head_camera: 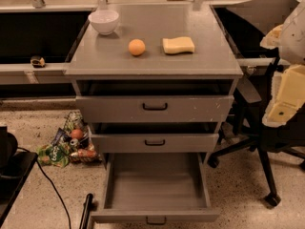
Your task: Close bottom drawer
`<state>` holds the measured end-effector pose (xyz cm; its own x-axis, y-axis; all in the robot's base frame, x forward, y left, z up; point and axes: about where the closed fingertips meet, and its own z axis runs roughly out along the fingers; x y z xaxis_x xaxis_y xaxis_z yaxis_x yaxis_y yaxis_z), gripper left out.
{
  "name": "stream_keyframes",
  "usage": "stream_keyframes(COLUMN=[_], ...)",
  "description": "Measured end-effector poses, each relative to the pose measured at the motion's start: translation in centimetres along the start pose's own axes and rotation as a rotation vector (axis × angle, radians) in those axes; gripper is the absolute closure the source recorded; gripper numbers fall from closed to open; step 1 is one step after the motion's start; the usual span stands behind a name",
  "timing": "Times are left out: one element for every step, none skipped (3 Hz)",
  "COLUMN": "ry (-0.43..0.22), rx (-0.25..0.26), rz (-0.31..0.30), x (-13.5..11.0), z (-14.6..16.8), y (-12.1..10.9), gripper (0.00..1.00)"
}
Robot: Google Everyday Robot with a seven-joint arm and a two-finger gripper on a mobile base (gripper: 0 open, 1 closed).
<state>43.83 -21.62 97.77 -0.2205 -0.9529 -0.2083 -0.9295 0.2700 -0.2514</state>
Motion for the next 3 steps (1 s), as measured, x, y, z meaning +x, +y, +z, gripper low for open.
stream_keyframes(ry=[0.0,-0.044,-0.127], rx=[0.0,-0.055,-0.155], rz=[0.0,-0.054,-0.122], x=[0.0,-0.6,-1.7], z=[0.0,2.9,7.9], y=[0.0,1.5,4.6], gripper=[0.0,0.0,0.0])
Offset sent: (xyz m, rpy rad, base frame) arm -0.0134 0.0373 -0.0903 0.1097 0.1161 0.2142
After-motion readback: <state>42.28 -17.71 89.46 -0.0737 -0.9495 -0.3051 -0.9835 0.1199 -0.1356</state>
